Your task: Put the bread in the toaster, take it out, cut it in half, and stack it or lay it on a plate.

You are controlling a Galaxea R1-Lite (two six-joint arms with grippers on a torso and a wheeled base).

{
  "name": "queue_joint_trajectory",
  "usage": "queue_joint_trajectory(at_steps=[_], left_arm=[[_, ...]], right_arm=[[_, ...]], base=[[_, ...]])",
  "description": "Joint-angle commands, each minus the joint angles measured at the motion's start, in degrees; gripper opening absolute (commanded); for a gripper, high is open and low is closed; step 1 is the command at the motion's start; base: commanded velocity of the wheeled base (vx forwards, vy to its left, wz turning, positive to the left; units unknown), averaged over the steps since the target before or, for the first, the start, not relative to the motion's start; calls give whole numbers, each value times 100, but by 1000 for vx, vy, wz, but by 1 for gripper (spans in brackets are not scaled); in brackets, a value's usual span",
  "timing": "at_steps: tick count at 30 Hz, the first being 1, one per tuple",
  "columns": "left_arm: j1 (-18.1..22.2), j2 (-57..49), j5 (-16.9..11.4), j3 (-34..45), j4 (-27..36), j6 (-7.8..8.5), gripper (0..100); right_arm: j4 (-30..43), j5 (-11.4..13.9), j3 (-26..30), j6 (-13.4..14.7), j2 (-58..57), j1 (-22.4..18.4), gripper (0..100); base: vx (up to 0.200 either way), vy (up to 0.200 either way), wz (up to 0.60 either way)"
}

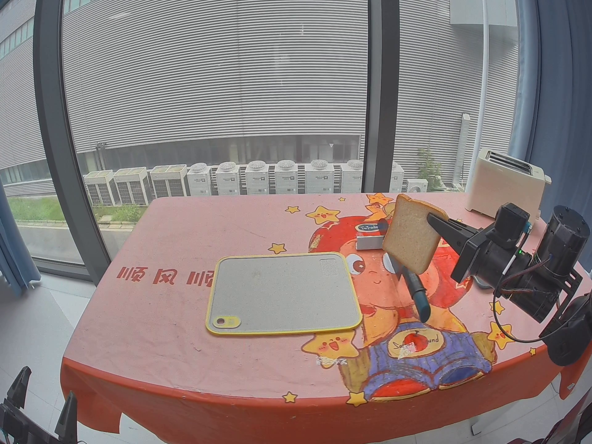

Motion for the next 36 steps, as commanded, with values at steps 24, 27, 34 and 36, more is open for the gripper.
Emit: queue_joint_trajectory(at_steps=[24, 27, 34, 36], left_arm=[[0, -93, 1, 101, -4, -13, 100], [0, -93, 1, 101, -4, -13, 100], [0, -93, 1, 101, -4, -13, 100], [0, -93, 1, 101, -4, -13, 100]], right_arm=[[-8, -113, 28, 316, 178, 296, 0], [1, -131, 19, 614, 187, 401, 0], [1, -201, -69, 1274, 442, 498, 0], [-8, -201, -69, 1370, 486, 507, 0]], base=[[0, 0, 0], [0, 0, 0], [0, 0, 0], [0, 0, 0]])
